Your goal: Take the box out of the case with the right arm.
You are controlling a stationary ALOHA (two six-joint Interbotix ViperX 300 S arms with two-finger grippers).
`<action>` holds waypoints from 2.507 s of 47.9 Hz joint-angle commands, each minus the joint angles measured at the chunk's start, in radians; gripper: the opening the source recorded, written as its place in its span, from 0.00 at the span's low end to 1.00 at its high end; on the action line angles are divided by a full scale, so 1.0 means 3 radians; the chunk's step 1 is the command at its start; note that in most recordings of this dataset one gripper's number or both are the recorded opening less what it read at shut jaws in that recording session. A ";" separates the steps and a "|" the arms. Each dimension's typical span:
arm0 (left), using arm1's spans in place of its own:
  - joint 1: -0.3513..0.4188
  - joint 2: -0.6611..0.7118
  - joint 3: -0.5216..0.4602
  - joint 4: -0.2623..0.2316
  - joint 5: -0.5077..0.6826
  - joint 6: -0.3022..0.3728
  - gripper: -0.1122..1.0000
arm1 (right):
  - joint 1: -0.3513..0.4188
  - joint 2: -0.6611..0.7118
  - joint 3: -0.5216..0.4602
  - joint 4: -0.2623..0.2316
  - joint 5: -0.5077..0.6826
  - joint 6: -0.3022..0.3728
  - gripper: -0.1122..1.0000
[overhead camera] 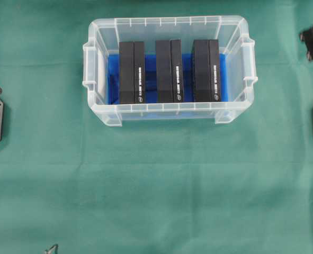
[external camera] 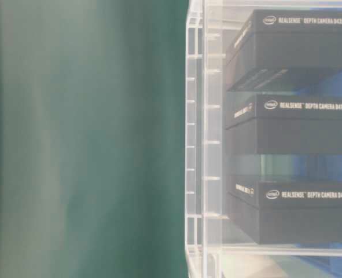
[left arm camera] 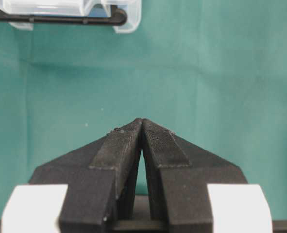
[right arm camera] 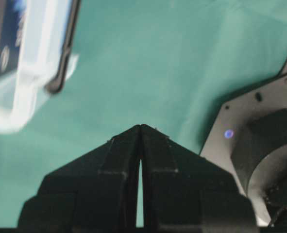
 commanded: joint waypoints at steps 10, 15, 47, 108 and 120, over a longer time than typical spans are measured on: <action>-0.0010 0.0026 -0.0092 0.0000 -0.0010 -0.0005 0.12 | -0.0302 0.0082 -0.0107 -0.0010 -0.0169 -0.0107 0.10; -0.0010 0.0031 -0.0092 0.0000 -0.0010 -0.0005 0.12 | -0.0302 0.0082 -0.0087 0.0000 -0.0169 -0.0107 0.10; -0.0010 0.0026 -0.0092 0.0000 -0.0010 -0.0005 0.12 | -0.0302 0.0082 -0.0026 0.0020 -0.0102 -0.0010 0.40; -0.0010 0.0026 -0.0097 0.0010 0.0015 0.0000 0.12 | -0.0159 0.0562 -0.0327 0.0077 -0.0169 0.0343 0.93; -0.0010 0.0031 -0.0102 0.0010 0.0112 0.0000 0.12 | 0.0092 0.1202 -0.0910 0.0066 -0.0312 0.0481 0.93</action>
